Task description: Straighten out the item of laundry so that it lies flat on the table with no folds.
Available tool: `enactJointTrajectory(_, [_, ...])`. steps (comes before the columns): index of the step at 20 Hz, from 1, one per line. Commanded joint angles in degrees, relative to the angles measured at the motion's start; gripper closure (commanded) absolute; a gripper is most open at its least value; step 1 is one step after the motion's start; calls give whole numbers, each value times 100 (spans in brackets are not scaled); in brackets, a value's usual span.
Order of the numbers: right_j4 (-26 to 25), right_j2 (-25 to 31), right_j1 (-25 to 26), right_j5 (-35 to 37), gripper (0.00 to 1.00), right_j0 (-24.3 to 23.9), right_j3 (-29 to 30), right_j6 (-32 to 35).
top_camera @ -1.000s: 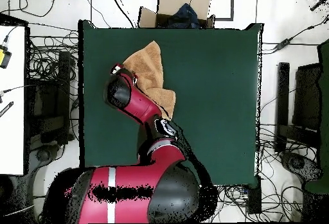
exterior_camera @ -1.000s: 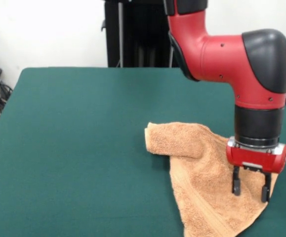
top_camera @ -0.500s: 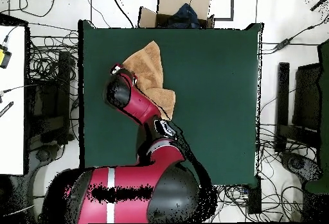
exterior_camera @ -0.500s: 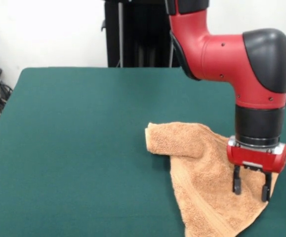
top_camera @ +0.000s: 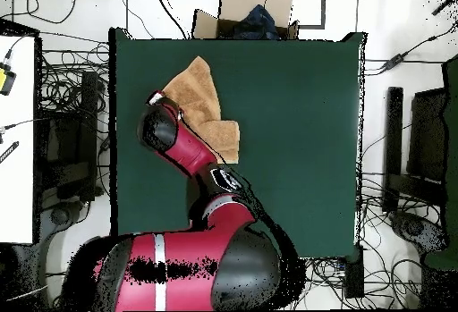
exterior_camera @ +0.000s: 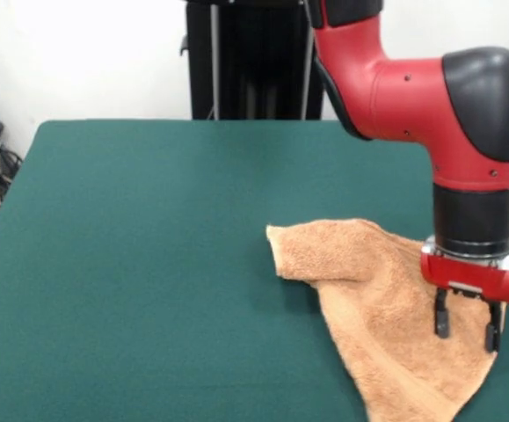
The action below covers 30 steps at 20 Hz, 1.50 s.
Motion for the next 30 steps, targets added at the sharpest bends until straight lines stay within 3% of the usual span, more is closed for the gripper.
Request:
enactJointTrajectory(1, [551,1453,477,593,0,-302,1347,2752])
enactJointTrajectory(7, [-119,2724,1233,902,0,-1653,1722,2289])
enactJointTrajectory(9, [-135,2849,1352,1261,0,-1878,1781,2074])
enactJointTrajectory(18, [-197,2541,1337,2056,0,-2107,1999,1698])
enactJointTrajectory(30, [-235,1741,1016,2742,0,-1935,2056,1686])
